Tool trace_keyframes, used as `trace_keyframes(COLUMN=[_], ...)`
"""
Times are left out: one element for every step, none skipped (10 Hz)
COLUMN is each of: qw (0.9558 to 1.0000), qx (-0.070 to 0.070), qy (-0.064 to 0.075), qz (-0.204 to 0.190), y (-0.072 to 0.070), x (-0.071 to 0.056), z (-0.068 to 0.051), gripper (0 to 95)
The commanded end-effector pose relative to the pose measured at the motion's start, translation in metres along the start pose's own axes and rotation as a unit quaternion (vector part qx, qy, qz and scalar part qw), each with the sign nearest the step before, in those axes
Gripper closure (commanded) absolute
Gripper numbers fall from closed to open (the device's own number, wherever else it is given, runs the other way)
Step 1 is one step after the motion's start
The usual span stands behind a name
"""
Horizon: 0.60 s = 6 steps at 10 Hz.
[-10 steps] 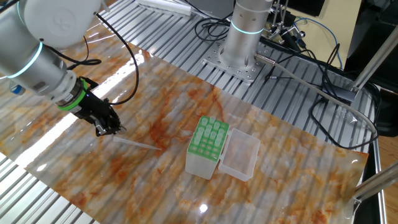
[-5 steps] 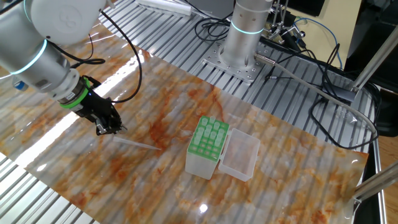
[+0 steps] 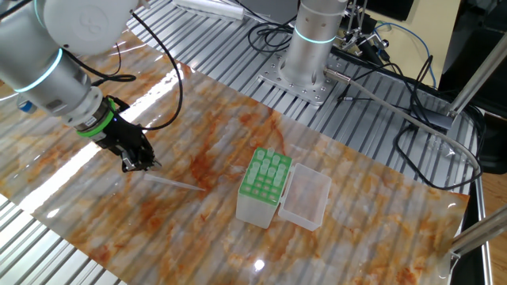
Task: Insert a large pipette tip into the holder for large pipette tips
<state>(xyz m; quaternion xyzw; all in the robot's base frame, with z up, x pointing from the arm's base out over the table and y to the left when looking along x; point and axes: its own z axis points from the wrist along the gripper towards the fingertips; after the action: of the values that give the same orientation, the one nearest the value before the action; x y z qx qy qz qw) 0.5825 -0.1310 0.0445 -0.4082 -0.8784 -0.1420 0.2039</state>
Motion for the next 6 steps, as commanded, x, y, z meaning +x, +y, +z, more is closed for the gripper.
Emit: trace_keyframes(qw=[0.9998, 0.9994, 0.9990, 0.9986, 0.9981, 0.9978], qx=[0.002, 0.003, 0.000, -0.001, -0.004, -0.006], qy=[0.004, 0.005, 0.009, 0.008, 0.006, 0.008], qz=[0.021, 0.033, 0.044, 0.053, 0.061, 0.066], y=[0.002, 0.002, 0.001, -0.001, -0.001, -0.001], x=[-0.003, -0.006, -0.010, -0.013, -0.018, -0.020], z=[0.003, 0.006, 0.006, 0.006, 0.007, 0.007], gripper=[95.0, 76.0, 76.0, 76.0, 76.0, 76.0])
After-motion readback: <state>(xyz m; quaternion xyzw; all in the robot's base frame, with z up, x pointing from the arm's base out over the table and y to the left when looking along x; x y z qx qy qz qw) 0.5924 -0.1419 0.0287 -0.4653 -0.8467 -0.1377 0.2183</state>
